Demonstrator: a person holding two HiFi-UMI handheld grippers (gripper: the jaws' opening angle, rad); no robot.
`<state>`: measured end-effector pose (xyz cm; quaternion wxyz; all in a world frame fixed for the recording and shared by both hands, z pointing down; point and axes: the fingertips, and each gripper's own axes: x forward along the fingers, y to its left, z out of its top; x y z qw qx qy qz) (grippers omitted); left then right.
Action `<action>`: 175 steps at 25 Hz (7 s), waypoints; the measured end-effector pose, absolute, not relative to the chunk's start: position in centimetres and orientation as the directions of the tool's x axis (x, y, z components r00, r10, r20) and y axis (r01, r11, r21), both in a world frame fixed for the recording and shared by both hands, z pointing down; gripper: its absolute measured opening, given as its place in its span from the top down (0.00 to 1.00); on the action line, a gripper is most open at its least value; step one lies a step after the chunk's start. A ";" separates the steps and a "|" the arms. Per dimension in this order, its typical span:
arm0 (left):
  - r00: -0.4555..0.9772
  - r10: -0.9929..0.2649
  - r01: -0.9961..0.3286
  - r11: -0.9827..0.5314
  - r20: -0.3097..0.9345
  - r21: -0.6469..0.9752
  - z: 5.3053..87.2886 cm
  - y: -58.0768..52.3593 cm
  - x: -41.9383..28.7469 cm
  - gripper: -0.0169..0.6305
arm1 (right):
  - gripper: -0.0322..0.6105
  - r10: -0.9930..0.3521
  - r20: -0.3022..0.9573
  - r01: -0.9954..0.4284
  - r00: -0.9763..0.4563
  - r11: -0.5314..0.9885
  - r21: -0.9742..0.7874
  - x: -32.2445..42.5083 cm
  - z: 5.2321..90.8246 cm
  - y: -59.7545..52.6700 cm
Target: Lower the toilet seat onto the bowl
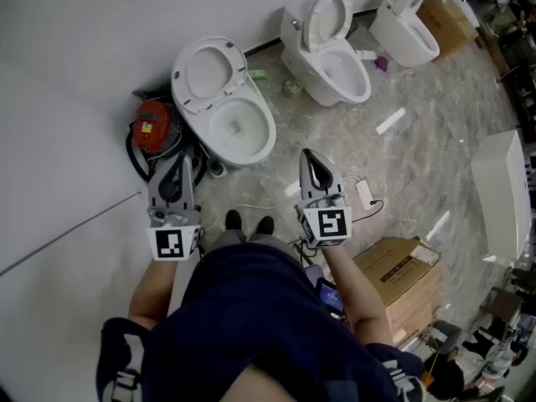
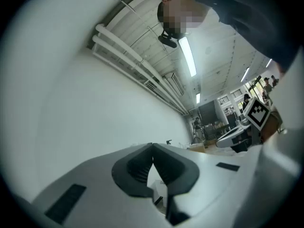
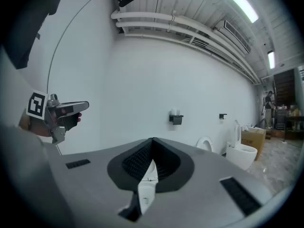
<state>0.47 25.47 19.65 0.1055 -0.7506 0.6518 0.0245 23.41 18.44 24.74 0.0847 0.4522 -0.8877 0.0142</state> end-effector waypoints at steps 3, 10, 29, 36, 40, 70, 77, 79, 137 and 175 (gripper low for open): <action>0.149 -0.972 -0.983 -0.126 -0.184 -0.132 19.7 25.4 0.6 0.94 | 0.92 -0.798 0.156 -0.802 -0.582 0.595 0.049 23.3 24.9 18.2; 0.140 -0.974 -0.984 -0.117 -0.178 -0.137 19.7 25.6 0.4 0.94 | 0.92 -0.792 0.165 -0.797 -0.587 0.602 0.054 23.2 24.9 18.4; 0.134 -0.976 -0.984 -0.109 -0.174 -0.143 19.7 25.9 0.6 0.94 | 0.86 -0.775 0.178 -0.777 -0.606 0.625 0.075 23.2 25.7 18.3; 0.129 -0.978 -0.984 -0.105 -0.165 -0.142 20.0 26.1 0.4 0.94 | 0.66 -0.756 0.188 -0.758 -0.627 0.648 0.076 22.9 25.7 17.4; 0.124 -0.977 -0.984 -0.099 -0.173 -0.146 19.8 26.3 0.4 0.94 | 0.56 -0.740 0.171 -0.742 -0.651 0.667 0.062 22.5 25.5 17.3; -0.009 -0.991 -0.971 0.041 -0.135 -0.236 20.0 28.2 3.1 0.94 | 0.47 -0.556 0.144 -0.570 -0.818 0.818 -0.080 19.5 27.9 12.7; -0.024 -0.991 -0.970 0.054 -0.128 -0.238 20.0 26.9 0.7 0.94 | 0.47 -0.536 0.135 -0.545 -0.833 0.838 -0.032 14.5 28.0 9.6; -0.028 -0.990 -0.972 0.059 -0.135 -0.228 20.0 26.5 -0.8 0.94 | 0.47 -0.533 0.135 -0.542 -0.835 0.839 -0.039 12.0 28.1 8.2; 0.328 -0.943 -0.941 -0.332 0.061 -0.066 33.6 1.0 -19.5 0.94 | 0.48 -0.628 0.288 -0.385 -0.723 0.020 -0.923 -19.0 54.9 -25.8; 0.312 -0.939 -0.948 -0.317 0.143 -0.008 38.1 0.8 -22.9 0.94 | 0.59 -0.688 0.290 -0.268 -0.665 -0.141 -0.953 -22.9 58.0 -29.5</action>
